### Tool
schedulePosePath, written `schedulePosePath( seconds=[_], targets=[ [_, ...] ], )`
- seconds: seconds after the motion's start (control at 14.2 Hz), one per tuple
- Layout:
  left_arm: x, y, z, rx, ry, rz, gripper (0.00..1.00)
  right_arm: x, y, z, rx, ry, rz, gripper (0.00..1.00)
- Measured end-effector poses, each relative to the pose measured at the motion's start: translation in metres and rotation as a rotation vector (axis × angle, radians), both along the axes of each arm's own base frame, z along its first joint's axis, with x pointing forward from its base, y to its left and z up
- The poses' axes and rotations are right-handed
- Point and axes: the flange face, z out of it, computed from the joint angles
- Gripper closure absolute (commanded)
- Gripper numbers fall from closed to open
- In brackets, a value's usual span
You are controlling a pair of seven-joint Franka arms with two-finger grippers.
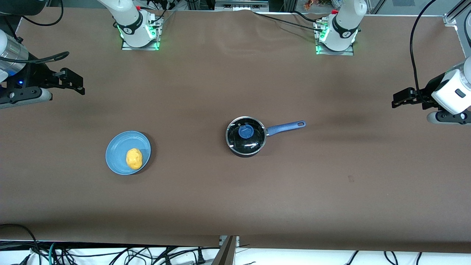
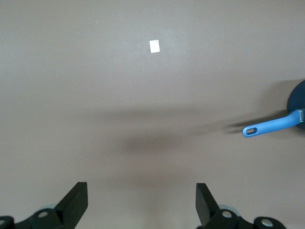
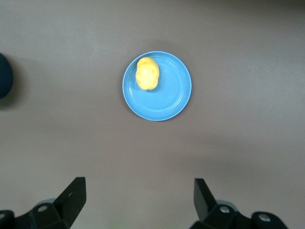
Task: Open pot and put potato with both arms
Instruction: 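Reach the left gripper down to the blue knob of the pan lid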
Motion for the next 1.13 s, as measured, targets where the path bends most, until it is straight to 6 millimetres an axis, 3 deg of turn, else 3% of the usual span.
schedulePosePath(
  seconds=[0.35, 0.63, 0.77, 0.92, 1.13],
  targets=[
    [0.000, -0.007, 0.001, 0.000, -0.002, -0.012, 0.00, 0.001, 0.001, 0.000, 0.000, 0.000, 0.002, 0.00],
    [0.000, -0.037, -0.001, -0.002, 0.003, 0.017, 0.00, 0.001, 0.004, 0.003, 0.001, -0.008, 0.007, 0.00],
    [0.002, -0.082, -0.011, 0.006, -0.002, 0.080, 0.00, 0.001, 0.003, 0.003, -0.012, -0.009, 0.008, 0.00],
    [0.010, -0.147, -0.032, 0.006, -0.042, 0.138, 0.00, 0.002, 0.001, 0.003, -0.033, -0.011, 0.011, 0.00],
    [0.014, -0.253, -0.092, -0.010, -0.077, 0.241, 0.00, 0.003, 0.001, 0.002, -0.038, -0.009, 0.012, 0.00]
  ],
)
